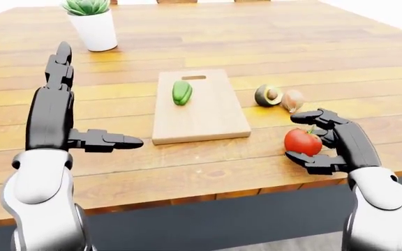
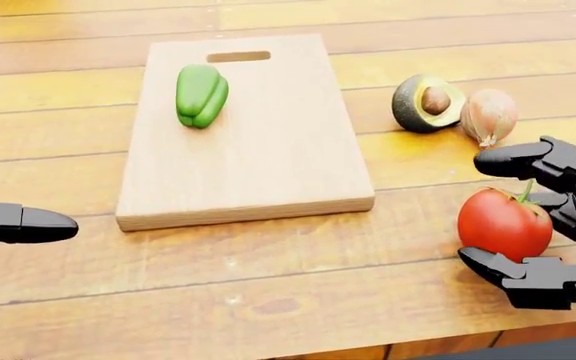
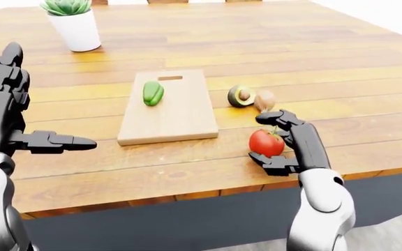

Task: Place the avocado, onion, tomato and bell pepper on the cutting board.

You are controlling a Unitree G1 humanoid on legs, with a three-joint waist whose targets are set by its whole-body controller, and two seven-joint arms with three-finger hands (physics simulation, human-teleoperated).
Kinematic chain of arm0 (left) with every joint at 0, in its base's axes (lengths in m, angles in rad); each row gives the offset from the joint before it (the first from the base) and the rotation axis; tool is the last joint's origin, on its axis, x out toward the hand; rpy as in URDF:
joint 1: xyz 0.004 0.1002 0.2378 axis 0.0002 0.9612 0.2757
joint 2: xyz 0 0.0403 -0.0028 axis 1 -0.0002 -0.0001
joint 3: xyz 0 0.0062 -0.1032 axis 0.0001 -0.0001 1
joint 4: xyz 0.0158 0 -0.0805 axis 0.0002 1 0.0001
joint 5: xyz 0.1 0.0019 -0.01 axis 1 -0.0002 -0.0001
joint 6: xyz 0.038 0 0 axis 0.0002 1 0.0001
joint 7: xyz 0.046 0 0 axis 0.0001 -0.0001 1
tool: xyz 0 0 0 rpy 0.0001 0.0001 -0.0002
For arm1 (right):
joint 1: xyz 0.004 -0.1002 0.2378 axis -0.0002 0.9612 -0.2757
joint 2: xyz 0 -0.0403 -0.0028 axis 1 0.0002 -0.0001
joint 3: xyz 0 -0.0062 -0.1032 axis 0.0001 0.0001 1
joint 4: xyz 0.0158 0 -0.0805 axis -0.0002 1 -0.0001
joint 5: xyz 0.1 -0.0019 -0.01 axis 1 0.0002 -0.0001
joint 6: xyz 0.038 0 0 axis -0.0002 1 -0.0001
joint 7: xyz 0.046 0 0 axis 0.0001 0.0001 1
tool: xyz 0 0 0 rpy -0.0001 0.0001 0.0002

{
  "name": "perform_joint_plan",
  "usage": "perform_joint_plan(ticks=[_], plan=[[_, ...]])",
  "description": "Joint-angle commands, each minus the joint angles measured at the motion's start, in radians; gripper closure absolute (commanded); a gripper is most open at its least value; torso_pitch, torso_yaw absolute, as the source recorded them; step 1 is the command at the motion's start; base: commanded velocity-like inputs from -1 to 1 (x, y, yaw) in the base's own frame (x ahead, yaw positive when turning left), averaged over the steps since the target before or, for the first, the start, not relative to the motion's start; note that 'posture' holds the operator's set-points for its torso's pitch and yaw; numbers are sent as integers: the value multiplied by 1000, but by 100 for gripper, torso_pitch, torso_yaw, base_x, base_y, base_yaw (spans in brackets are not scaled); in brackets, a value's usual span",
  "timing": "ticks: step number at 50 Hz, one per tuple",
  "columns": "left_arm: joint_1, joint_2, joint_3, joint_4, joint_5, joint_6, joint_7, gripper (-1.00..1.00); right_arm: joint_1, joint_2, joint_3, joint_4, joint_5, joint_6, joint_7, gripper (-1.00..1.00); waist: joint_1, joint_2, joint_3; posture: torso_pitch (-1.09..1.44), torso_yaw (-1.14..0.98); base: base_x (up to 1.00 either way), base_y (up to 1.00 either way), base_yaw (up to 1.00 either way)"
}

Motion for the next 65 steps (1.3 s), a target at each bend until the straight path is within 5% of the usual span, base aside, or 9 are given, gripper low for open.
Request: perform_joint_plan(ticks=[1,25,37,48,65], plan=[[-25,10,7,-23,9,-26,9,-100,-14,-9,-4,-31,-1,-17,-1,-3,0,1,-18,0,0,0,0,0],[4,8,23,-34,15,-40,9,-100,-86,-16,69,-92,-104,55,101,40,-2,6,-16,0,0,0,0,0],[12,4,28,-29,10,-52,15,-100,-396,6,167,50,-207,109,187,40,-7,16,-14,0,0,0,0,0],[16,1,28,-14,-6,-67,30,-100,-670,72,203,345,-109,28,73,40,-9,27,-11,0,0,0,0,0],[5,3,19,-25,8,-53,21,-100,-802,208,270,628,3,-130,-76,40,-8,35,-11,0,0,0,0,0]])
